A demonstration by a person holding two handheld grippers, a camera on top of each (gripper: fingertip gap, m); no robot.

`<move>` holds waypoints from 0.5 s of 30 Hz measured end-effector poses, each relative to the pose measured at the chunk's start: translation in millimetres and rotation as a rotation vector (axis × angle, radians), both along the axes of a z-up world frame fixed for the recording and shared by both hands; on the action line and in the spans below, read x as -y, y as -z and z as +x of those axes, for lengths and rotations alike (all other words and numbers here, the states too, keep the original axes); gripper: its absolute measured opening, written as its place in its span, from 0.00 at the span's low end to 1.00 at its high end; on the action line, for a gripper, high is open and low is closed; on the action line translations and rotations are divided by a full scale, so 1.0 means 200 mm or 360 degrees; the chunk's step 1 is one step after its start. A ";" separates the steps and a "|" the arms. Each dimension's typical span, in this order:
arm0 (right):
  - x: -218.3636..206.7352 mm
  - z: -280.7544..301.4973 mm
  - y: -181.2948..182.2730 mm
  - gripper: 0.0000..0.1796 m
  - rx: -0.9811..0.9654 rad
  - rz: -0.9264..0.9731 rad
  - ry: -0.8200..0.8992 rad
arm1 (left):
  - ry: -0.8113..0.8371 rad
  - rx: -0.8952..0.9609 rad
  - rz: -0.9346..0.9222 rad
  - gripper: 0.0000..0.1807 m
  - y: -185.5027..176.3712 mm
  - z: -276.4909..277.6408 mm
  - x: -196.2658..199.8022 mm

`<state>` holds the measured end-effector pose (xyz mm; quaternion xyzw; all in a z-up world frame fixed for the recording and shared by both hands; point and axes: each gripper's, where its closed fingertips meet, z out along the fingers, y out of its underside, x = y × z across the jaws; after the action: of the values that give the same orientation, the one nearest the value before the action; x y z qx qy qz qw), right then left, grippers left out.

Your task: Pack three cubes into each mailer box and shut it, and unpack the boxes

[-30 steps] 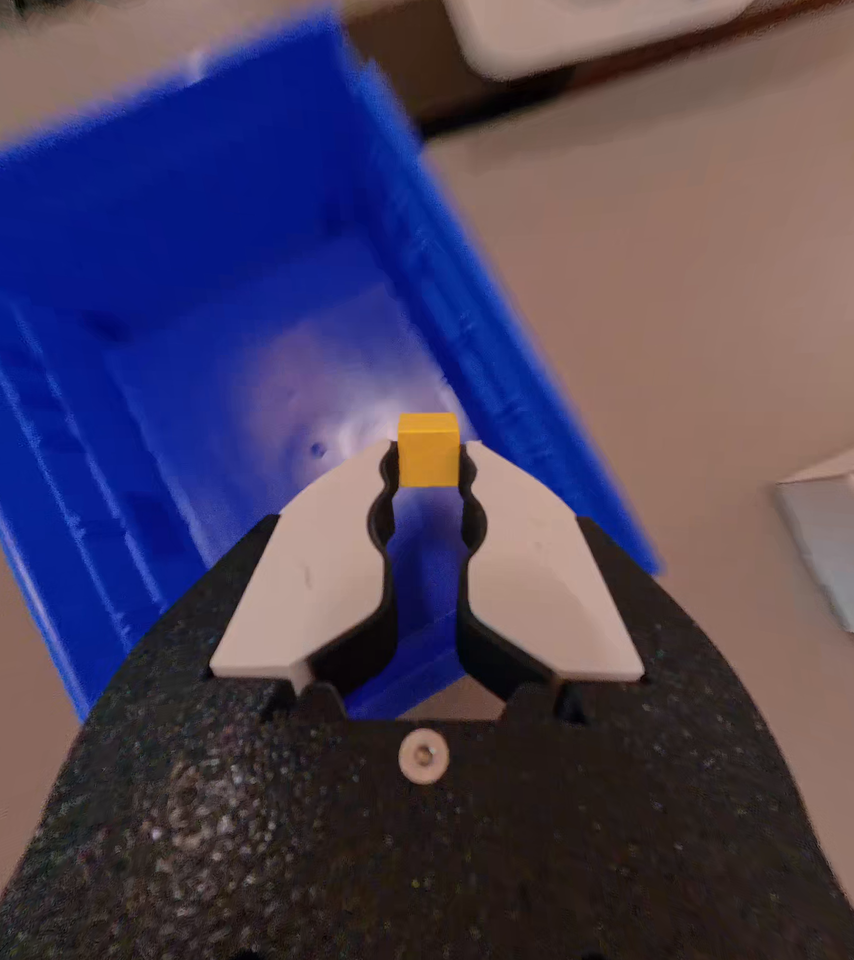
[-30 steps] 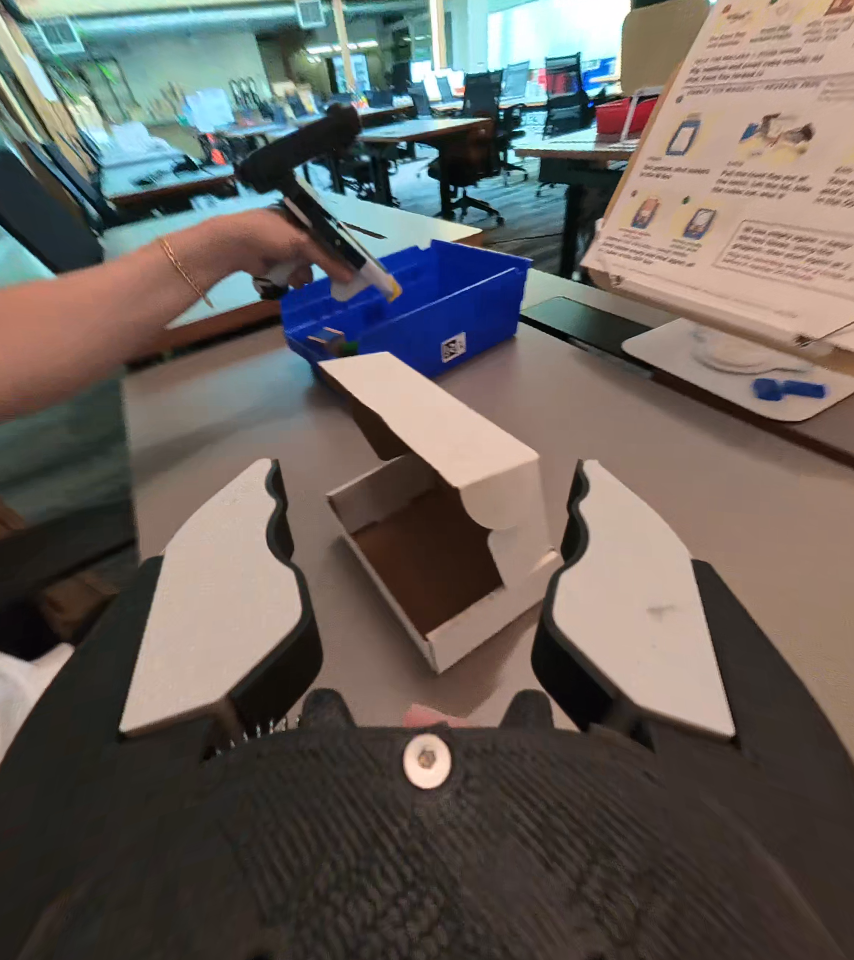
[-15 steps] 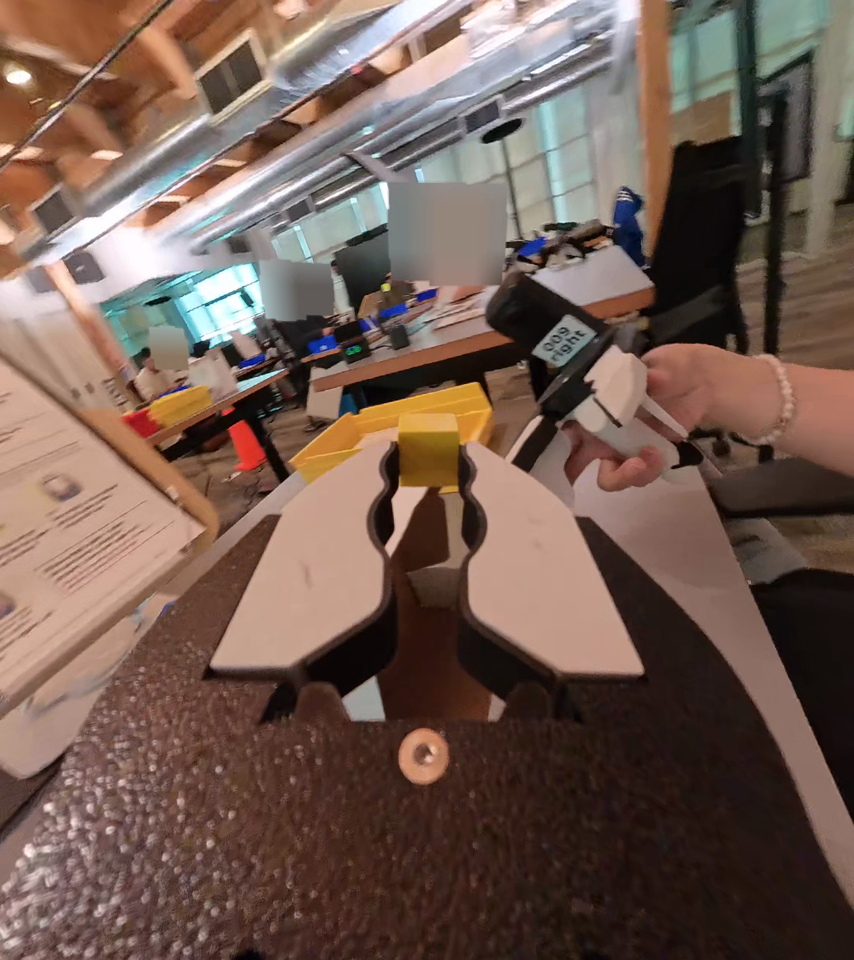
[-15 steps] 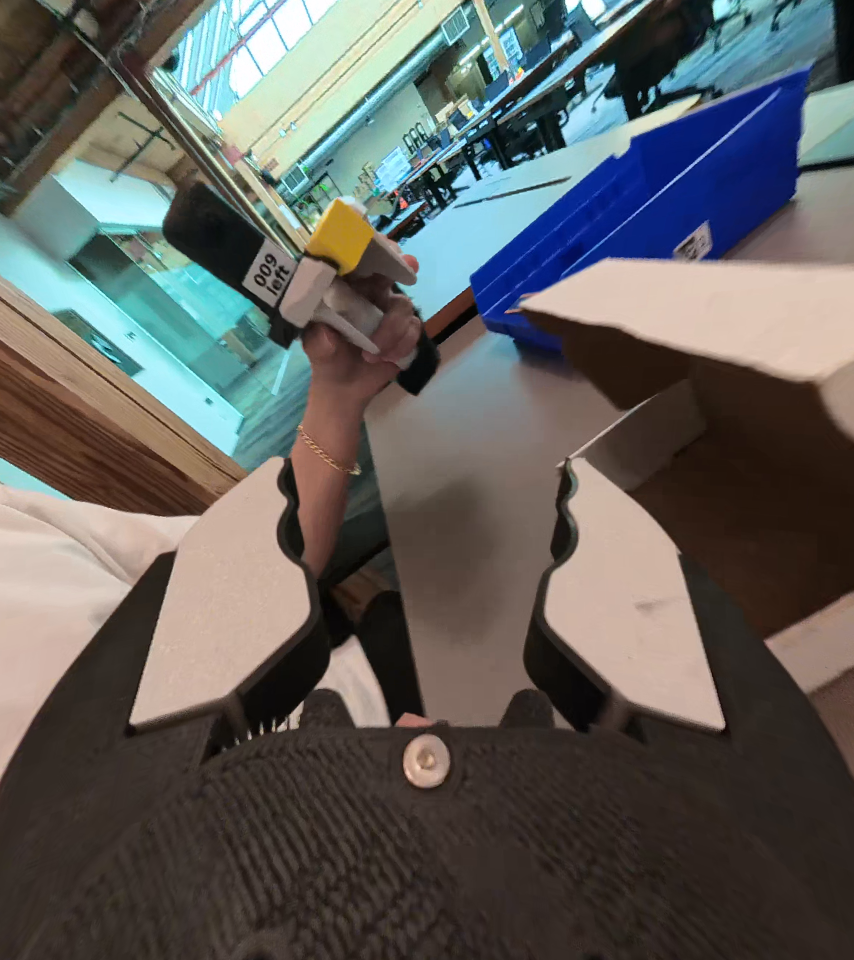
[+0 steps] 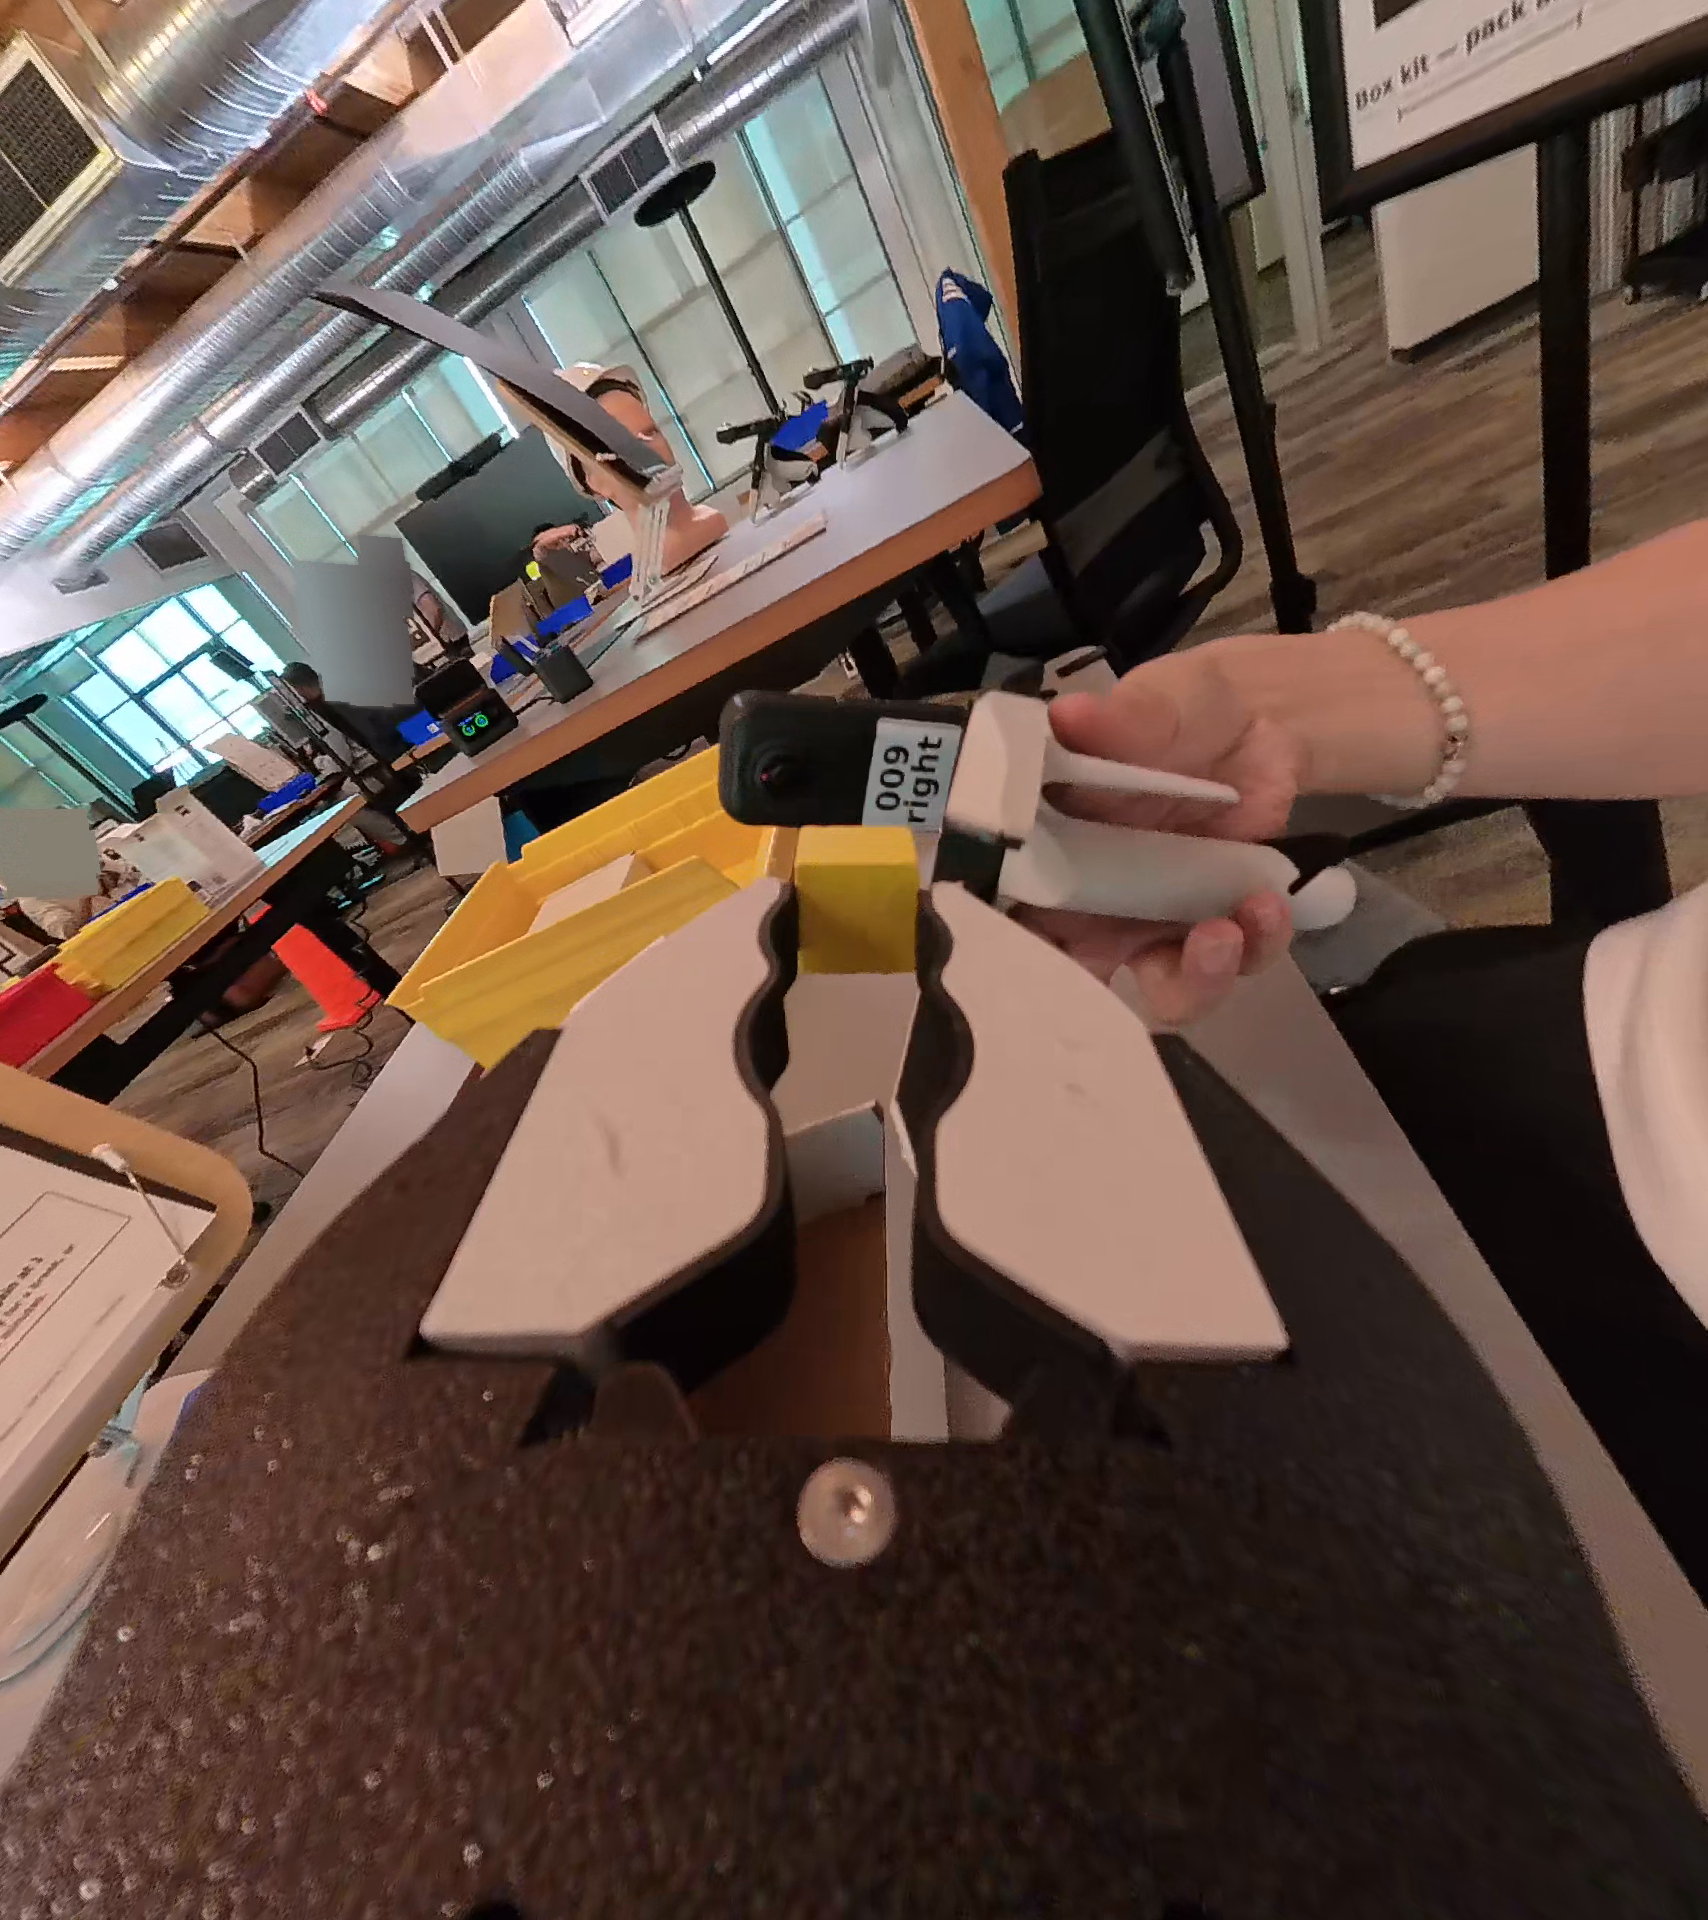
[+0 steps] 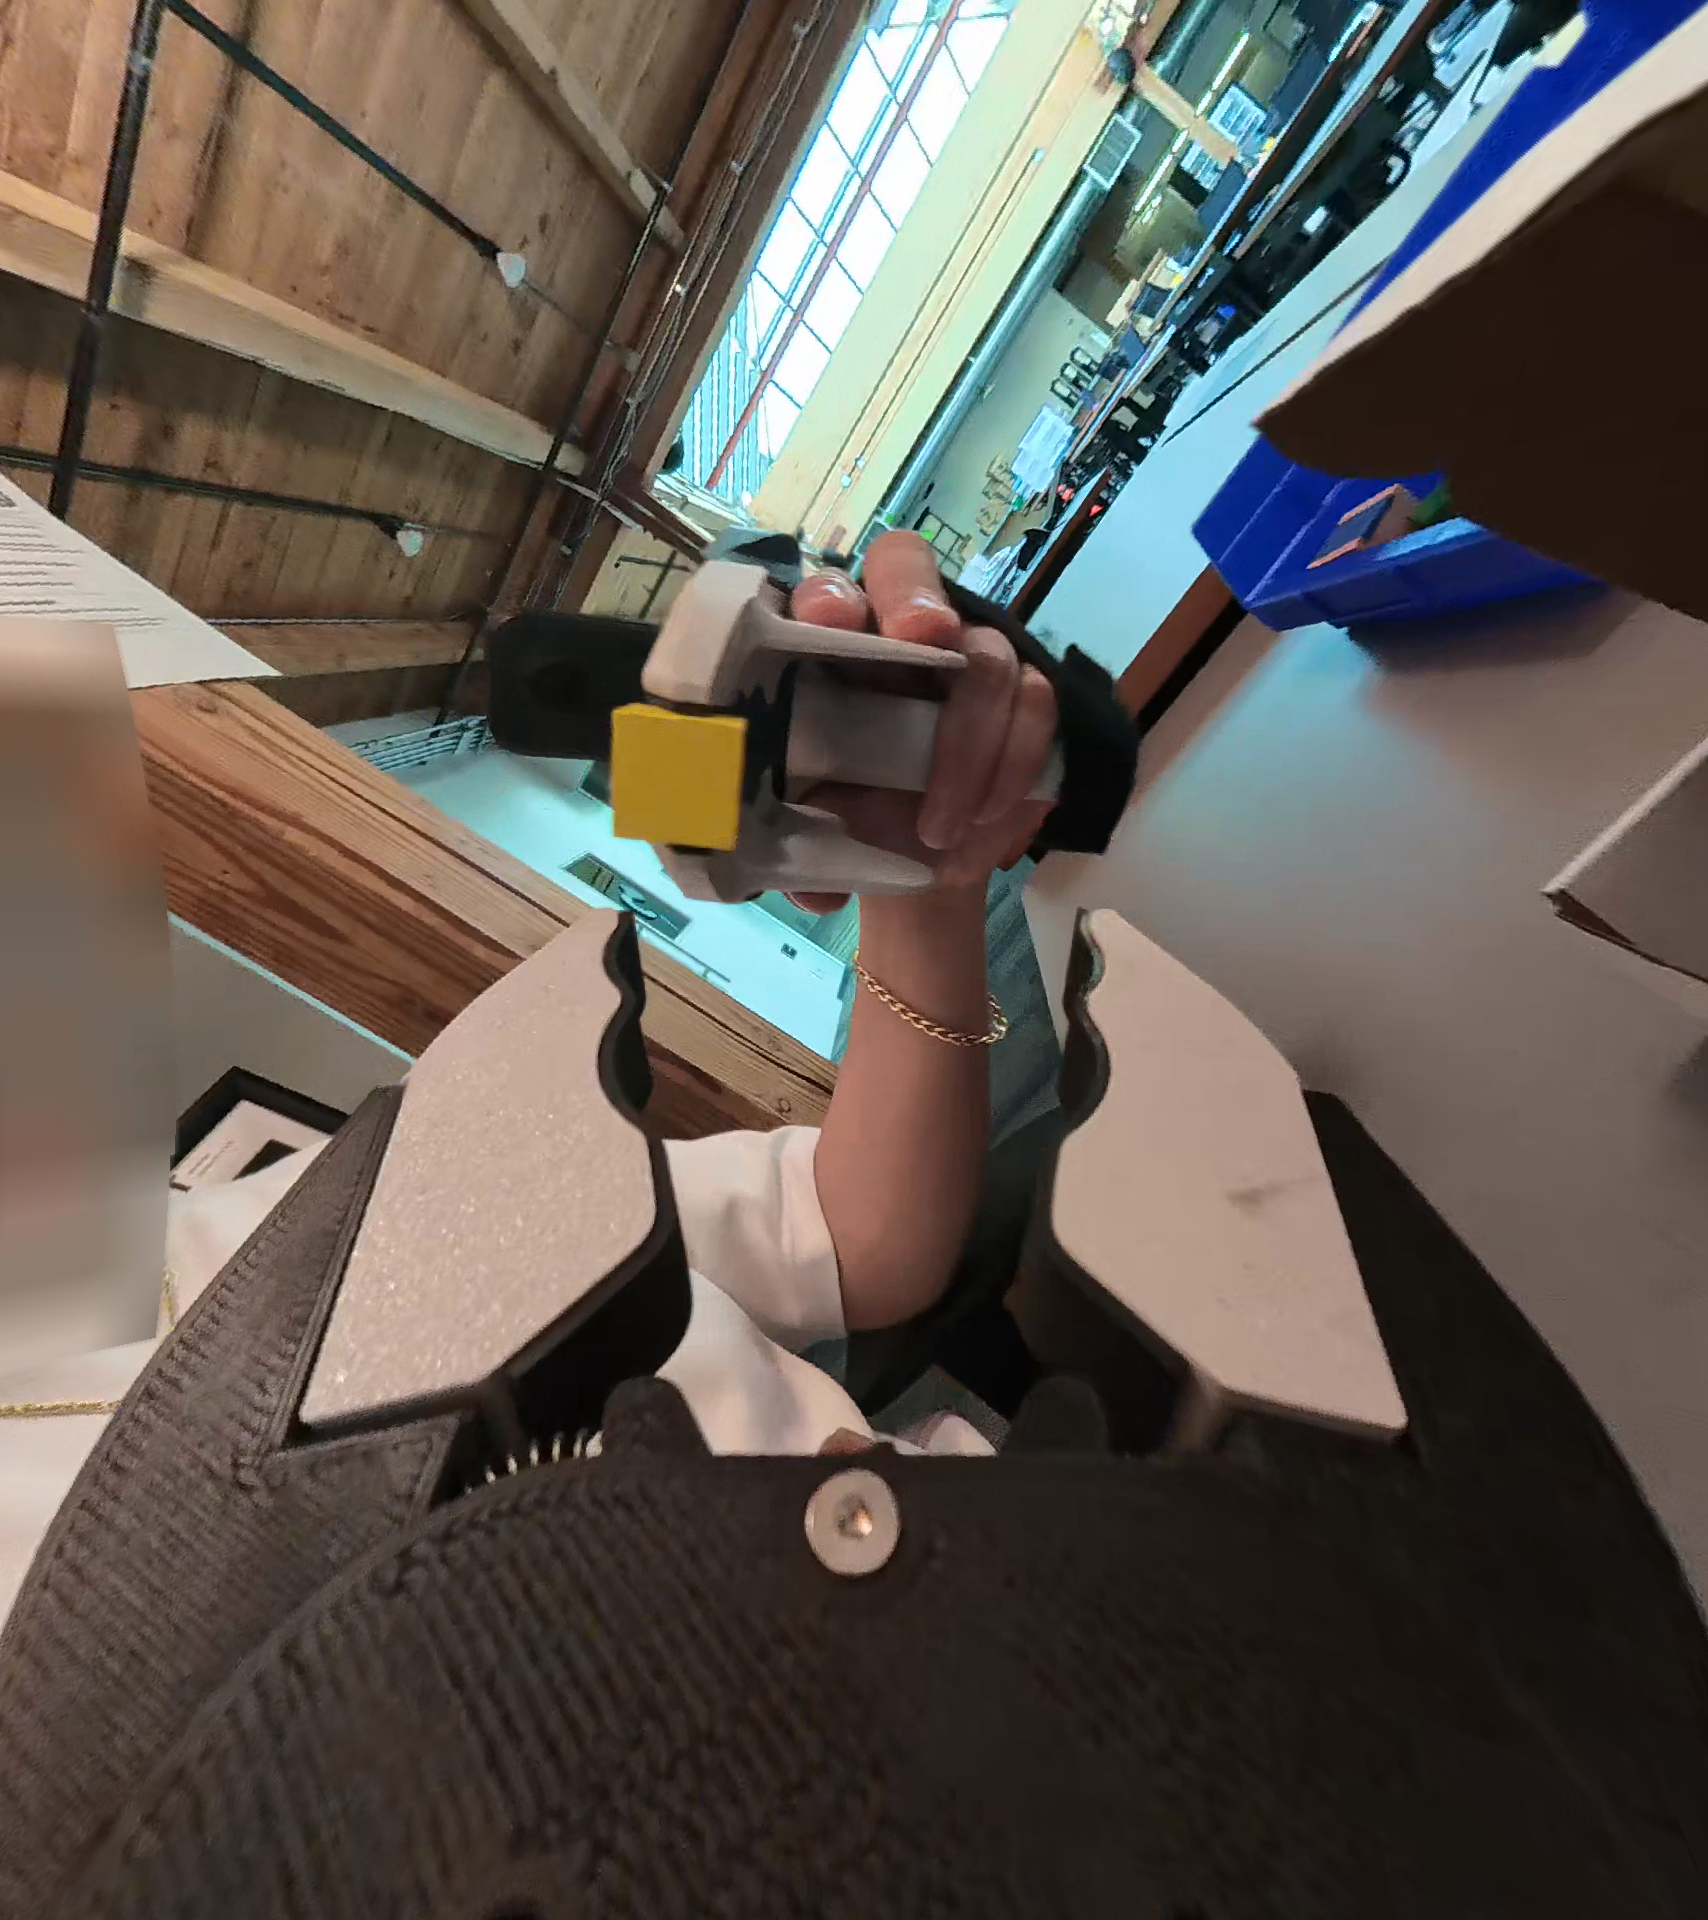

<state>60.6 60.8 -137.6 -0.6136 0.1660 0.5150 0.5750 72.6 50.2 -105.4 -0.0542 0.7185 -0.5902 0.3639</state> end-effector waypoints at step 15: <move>0.02 -0.04 -0.11 0.22 -0.0015 0.0130 -0.0083 | 0.0077 0.0091 0.0125 0.12 0.08 -0.01 0.07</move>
<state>52.4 56.0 -116.4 -0.5913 0.1315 0.5390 0.5853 70.7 35.8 -120.7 -0.0057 0.7315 -0.5714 0.3719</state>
